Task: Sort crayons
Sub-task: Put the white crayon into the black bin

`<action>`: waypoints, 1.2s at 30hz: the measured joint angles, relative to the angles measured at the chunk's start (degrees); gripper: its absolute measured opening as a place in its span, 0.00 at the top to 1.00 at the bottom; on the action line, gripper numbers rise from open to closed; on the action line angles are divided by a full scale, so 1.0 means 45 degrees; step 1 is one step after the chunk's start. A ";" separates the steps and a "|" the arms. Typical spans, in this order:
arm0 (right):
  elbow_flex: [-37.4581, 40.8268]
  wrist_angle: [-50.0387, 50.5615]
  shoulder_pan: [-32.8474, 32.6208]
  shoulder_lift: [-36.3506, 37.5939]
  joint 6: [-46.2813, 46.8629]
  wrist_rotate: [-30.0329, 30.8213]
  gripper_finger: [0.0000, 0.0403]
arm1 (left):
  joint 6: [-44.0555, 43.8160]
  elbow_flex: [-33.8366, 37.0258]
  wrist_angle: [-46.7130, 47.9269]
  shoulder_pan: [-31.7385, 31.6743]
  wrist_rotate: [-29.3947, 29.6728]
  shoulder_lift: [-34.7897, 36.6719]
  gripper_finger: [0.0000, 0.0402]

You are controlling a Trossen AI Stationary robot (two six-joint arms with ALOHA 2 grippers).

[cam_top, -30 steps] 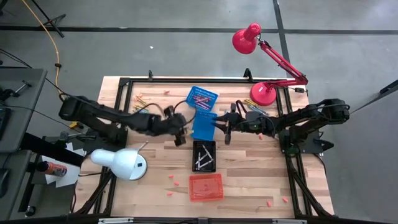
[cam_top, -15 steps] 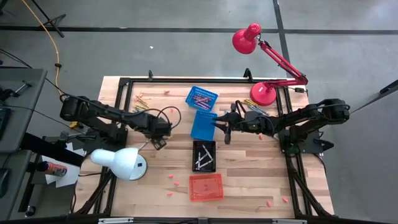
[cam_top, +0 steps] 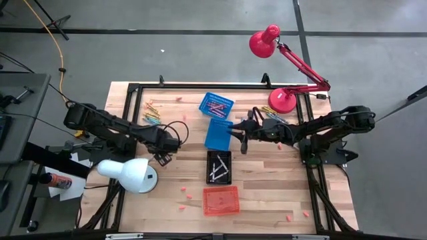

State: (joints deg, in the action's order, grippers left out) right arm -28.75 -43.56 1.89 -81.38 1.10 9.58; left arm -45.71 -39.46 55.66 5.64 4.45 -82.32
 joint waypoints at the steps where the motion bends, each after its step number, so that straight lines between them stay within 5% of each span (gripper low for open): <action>1: 0.0000 0.0011 0.0000 0.0000 0.0125 0.0002 0.77 | -0.0181 0.0004 0.0009 0.0097 -0.0004 0.0000 0.59; 12: 0.0000 0.0225 0.0020 0.0000 0.0361 0.0005 0.77 | -0.1695 0.1535 -0.1683 0.0740 -0.0516 0.0136 0.59; 17: -0.0001 0.0205 0.0224 0.0000 0.0347 0.0015 0.77 | -0.0912 0.1423 -0.1772 0.0735 -0.0376 0.0075 0.61; 23: 0.0000 0.0219 0.0253 0.0000 0.0431 0.0058 0.77 | -0.0535 0.1224 -0.1883 0.0750 0.0023 0.0015 0.84; 26: -0.0002 0.0235 0.0243 0.0000 0.0363 0.0053 0.77 | -0.0436 0.1214 -0.1969 0.0755 0.0920 0.0034 0.97; 30: 0.0000 0.0216 0.0274 0.0000 0.0333 0.0049 0.77 | 0.0228 0.1308 -0.3404 0.0745 0.3206 0.0221 0.97; 36: 0.0000 -0.0006 0.0442 -0.0005 0.0230 0.0005 0.77 | 0.2389 0.1392 -0.8285 0.0535 0.7203 0.0962 0.99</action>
State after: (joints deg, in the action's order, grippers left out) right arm -28.75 -43.58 3.88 -81.40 2.13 9.60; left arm -34.96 -33.20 18.38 8.05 36.86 -78.00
